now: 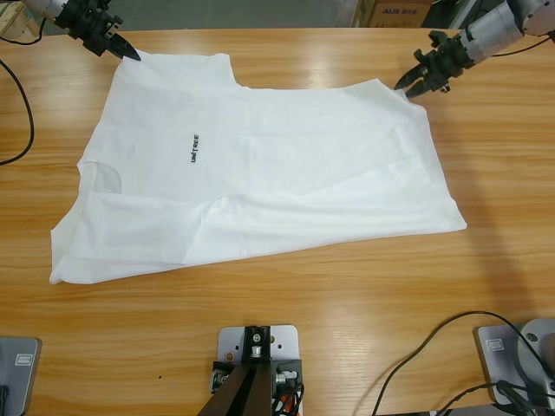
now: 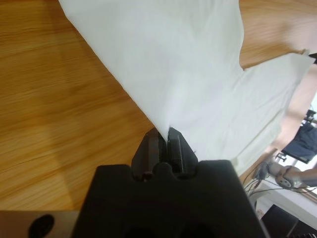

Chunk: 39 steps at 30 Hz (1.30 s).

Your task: Fold clothes

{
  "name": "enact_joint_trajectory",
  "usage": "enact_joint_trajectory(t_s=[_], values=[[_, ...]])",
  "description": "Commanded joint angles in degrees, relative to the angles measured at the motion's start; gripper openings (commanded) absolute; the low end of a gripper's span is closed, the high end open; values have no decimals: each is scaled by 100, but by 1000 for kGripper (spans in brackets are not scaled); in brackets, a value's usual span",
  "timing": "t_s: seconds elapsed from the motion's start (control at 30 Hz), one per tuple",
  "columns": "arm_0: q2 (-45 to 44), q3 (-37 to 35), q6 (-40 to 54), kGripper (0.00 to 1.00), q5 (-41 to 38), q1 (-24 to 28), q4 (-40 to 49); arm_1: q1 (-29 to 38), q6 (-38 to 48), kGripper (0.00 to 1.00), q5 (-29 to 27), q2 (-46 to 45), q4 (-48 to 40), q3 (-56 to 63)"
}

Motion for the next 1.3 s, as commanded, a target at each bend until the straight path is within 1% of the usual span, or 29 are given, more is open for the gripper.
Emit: enact_joint_trajectory(t_s=[0.03, 0.07, 0.1, 0.17, 0.2, 0.23, 0.27, 0.3, 0.37, 0.43, 0.67, 0.93, 1.1, 1.3], values=[[251, -3310, 92, 0, -40, 99, 474, 63, 125, 149, -95, 337, 106, -90], [251, -3310, 92, 0, -44, 104, 474, 63, 144, 151, -95, 339, 118, -102], [251, -3310, 92, 0, -44, 104, 474, 63, 176, 196, -112, 351, 157, -135], [252, -3310, 92, 0, -58, 104, 474, 63, 195, 642, -212, 297, 208, -158], [252, -3310, 92, 0, -61, 104, 474, 63, 194, 773, -298, 244, 229, -172], [251, -3310, 92, 0, -61, 104, 474, 63, 188, 878, -400, 199, 287, -221], [251, -3310, 92, 0, -61, 104, 474, 65, 180, 942, -522, 185, 398, -325], [249, -3310, 92, 0, -61, 104, 474, 82, 155, 971, -675, 176, 526, -446], [237, -3310, 92, 0, -63, 104, 474, 188, 44, 1000, -940, 158, 775, -686], [226, -3310, 92, 0, -70, 104, 474, 353, -93, 1000, -1253, 153, 1055, -949], [194, -3310, 92, 0, -70, 104, 483, 764, -191, 1000, -1879, 306, 1575, -1505], [198, -3310, 101, 0, -70, 113, 483, 810, -191, 1000, -1993, 513, 1691, -1652], [196, -3310, 101, 0, -70, 122, 483, 905, -190, 1000, -2037, 740, 1916, -2065], [198, -3305, 110, 0, -79, 139, 500, 1002, -190, 1000, -2107, 1077, 2380, -2827]])
